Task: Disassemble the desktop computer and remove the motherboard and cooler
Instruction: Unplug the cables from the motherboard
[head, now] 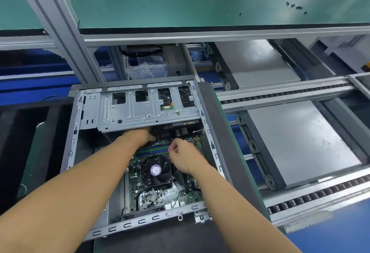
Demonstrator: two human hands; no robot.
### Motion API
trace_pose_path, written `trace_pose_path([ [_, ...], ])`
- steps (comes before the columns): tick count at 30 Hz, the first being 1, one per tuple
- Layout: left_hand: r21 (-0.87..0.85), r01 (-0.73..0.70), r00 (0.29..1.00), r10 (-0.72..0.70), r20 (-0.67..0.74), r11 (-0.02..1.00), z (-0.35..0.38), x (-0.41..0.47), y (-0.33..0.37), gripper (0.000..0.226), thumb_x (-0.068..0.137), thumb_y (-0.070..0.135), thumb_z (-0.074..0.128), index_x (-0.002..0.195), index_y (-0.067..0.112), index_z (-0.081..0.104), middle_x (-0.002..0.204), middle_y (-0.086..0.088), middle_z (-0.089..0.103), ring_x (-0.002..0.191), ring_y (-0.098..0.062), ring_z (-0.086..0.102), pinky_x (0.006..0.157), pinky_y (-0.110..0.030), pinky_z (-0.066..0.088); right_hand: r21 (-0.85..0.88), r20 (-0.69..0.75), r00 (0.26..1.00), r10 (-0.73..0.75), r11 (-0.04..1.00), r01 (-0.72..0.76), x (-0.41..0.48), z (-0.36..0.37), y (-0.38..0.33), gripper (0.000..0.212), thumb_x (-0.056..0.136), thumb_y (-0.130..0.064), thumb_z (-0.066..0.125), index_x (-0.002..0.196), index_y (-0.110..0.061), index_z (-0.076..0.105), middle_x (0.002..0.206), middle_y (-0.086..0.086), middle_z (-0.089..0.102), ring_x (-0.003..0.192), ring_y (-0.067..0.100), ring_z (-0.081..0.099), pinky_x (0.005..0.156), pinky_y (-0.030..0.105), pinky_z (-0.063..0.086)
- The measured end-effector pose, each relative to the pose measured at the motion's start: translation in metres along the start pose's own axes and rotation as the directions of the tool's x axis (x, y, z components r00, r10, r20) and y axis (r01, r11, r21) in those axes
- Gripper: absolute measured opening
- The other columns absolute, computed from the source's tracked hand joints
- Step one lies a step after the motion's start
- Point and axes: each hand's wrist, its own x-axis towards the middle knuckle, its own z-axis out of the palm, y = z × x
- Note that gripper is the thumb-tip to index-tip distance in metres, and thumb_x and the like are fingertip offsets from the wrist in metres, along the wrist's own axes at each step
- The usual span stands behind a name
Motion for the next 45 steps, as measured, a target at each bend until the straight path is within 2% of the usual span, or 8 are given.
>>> trace_pose_path([
  [6,0.099,-0.045,0.996,0.052,-0.072,0.994,0.003,-0.007,0.005,0.053,0.094,0.026,0.063,0.141,0.016,0.040,0.142,-0.014,0.048,0.125,-0.034,0.051,0.098,-0.043,0.046,0.026,-0.034,0.999,0.003,1.000,-0.002,0.000,-0.002,-0.001,0.016,0.098,-0.018,0.044,0.106,-0.017,0.058,0.092,0.007,0.062,0.072,0.023,0.059,0.070,0.043,0.054],
  [13,-0.030,0.036,0.999,-0.035,0.020,0.999,-0.003,-0.002,-0.004,0.072,0.097,0.040,0.058,0.156,0.022,0.022,0.163,-0.006,0.022,0.147,-0.029,0.026,0.115,-0.040,0.026,0.041,-0.036,0.999,0.003,0.999,-0.002,-0.002,-0.001,0.000,0.016,0.098,-0.017,0.043,0.104,-0.017,0.058,0.090,0.007,0.064,0.074,0.023,0.062,0.071,0.041,0.054],
  [19,0.059,-0.034,0.997,0.038,-0.067,0.998,0.001,-0.005,0.002,0.058,0.093,0.028,0.063,0.145,0.017,0.039,0.148,-0.012,0.044,0.132,-0.032,0.045,0.100,-0.039,0.039,0.029,-0.042,0.999,-0.003,1.000,0.004,-0.001,-0.002,0.000,0.016,0.097,-0.018,0.044,0.105,-0.019,0.058,0.093,0.008,0.060,0.071,0.022,0.055,0.073,0.043,0.055],
  [26,-0.102,0.011,1.000,-0.010,0.015,0.995,-0.004,-0.007,-0.003,0.069,0.099,0.037,0.056,0.156,0.017,0.023,0.162,-0.009,0.023,0.147,-0.029,0.026,0.117,-0.040,0.025,0.036,-0.035,0.999,-0.010,0.999,0.011,-0.001,-0.001,0.001,0.016,0.097,-0.017,0.044,0.106,-0.018,0.058,0.085,0.004,0.058,0.069,0.020,0.052,0.072,0.044,0.054],
  [31,0.005,-0.110,0.989,0.110,-0.100,0.994,0.001,-0.012,-0.002,0.051,0.094,0.031,0.063,0.137,0.010,0.046,0.139,-0.014,0.051,0.117,-0.029,0.052,0.091,-0.034,0.041,0.012,-0.020,1.000,-0.002,1.000,0.002,-0.001,-0.002,0.001,0.015,0.096,-0.019,0.045,0.106,-0.019,0.056,0.092,0.005,0.060,0.068,0.019,0.052,0.064,0.036,0.047],
  [36,0.097,-0.117,0.985,0.128,-0.117,0.988,-0.001,-0.015,-0.015,0.059,0.096,0.027,0.057,0.149,0.014,0.032,0.153,-0.015,0.037,0.132,-0.035,0.044,0.104,-0.039,0.041,-0.010,0.012,1.000,0.012,1.000,-0.012,0.000,-0.001,0.001,0.013,0.097,-0.020,0.046,0.106,-0.017,0.055,0.085,0.002,0.056,0.070,0.019,0.051,0.065,0.035,0.045],
  [40,0.136,-0.109,0.984,0.126,-0.125,0.985,0.004,-0.019,-0.014,0.051,0.094,0.038,0.050,0.140,0.017,0.041,0.145,-0.012,0.046,0.122,-0.032,0.051,0.090,-0.036,0.046,-0.021,-0.013,0.999,0.040,0.999,-0.040,0.001,-0.002,0.001,0.014,0.097,-0.020,0.044,0.105,-0.016,0.055,0.090,0.004,0.059,0.069,0.017,0.052,0.060,0.029,0.042],
  [45,0.162,-0.196,0.966,0.219,-0.141,0.967,0.007,-0.018,-0.006,0.045,0.096,0.044,0.046,0.128,0.013,0.048,0.132,-0.013,0.055,0.108,-0.030,0.054,0.078,-0.032,0.038,-0.049,-0.036,0.997,0.064,0.997,-0.066,0.002,-0.001,0.001,0.016,0.100,-0.023,0.043,0.106,-0.014,0.055,0.093,0.007,0.062,0.070,0.018,0.052,0.061,0.030,0.042],
])
